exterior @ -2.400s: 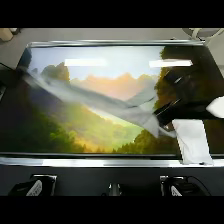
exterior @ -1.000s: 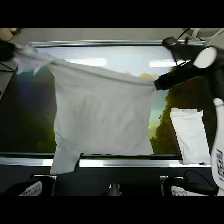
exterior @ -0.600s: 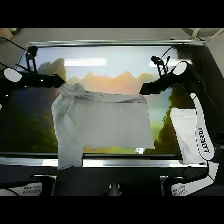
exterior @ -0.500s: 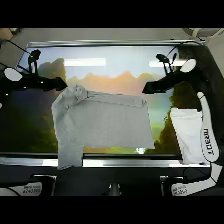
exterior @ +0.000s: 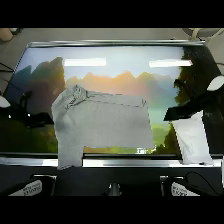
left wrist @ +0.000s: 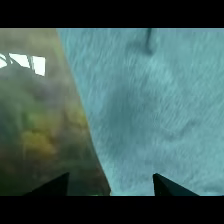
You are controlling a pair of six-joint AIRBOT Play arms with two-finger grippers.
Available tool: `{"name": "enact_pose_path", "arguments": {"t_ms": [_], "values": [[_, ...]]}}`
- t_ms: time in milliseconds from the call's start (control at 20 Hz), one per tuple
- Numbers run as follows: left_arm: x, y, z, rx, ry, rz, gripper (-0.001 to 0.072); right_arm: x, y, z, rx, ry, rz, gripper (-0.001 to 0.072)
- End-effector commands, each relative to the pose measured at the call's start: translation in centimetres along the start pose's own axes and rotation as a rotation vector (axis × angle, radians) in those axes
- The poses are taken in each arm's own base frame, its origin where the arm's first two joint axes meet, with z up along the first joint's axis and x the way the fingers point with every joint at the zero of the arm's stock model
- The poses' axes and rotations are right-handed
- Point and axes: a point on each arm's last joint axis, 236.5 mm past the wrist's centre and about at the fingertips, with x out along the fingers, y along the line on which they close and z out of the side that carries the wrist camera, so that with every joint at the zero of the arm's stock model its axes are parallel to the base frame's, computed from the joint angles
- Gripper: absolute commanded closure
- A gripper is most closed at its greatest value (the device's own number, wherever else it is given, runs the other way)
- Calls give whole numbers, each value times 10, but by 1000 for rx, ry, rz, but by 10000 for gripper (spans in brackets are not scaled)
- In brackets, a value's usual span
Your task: Fold the shirts.
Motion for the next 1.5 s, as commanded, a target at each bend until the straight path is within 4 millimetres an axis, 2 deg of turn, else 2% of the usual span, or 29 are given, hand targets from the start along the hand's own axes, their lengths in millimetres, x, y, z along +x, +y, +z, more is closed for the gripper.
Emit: {"name": "enact_pose_path", "arguments": {"t_ms": [0,100,350,400,450,500,550,650,700,750,900,1000,1050,1100,1150,1200,1250,1300,1350,1400,1450], "values": [[41,10,-58,-44,79,-27,100,39,13,-41,46,27,57,171],[49,-3,-59,-45,62,-91,100,51,15,-54,53,62,79,171],[55,-28,-52,-64,40,-170,104,75,13,-66,85,77,91,170],[58,-32,-51,-57,44,-166,136,84,13,-71,101,87,102,170],[61,-35,-51,-40,45,-162,255,94,14,-77,112,95,115,169],[64,-37,-50,-30,45,-157,256,103,17,-82,120,97,137,169],[67,-38,-48,-43,42,-149,299,112,22,-85,124,94,165,164],[70,-39,-44,-53,30,-141,482,123,30,-87,140,78,206,161],[70,-39,-44,-49,29,-141,643,128,31,-88,156,67,208,161],[69,-40,-45,-46,30,-142,684,133,30,-88,171,55,207,161],[66,-41,-43,-41,19,-142,685,142,31,-82,213,26,225,163],[61,-42,-41,-32,0,-141,685,144,34,-68,246,-23,254,199],[59,-43,-39,-27,-10,-141,685,145,40,-60,246,-50,284,232],[56,-44,-38,-23,-21,-140,685,149,45,-53,216,-66,286,237],[54,-45,-37,-20,-27,-140,686,152,49,-51,187,-61,273,399],[52,-46,-38,-16,-25,-143,686,152,51,-47,166,-58,259,663],[48,-48,-38,-7,-25,-146,686,146,53,-40,157,-68,261,694],[38,-52,-34,26,-38,-151,687,132,55,-29,99,-92,258,694],[21,-59,-23,66,-82,-152,688,114,53,-17,34,-111,224,695],[-4,-68,-7,105,-157,-148,689,84,50,-1,-37,-147,166,695],[-44,-82,15,159,-280,-139,689,46,49,19,-109,-211,89,695]]}}
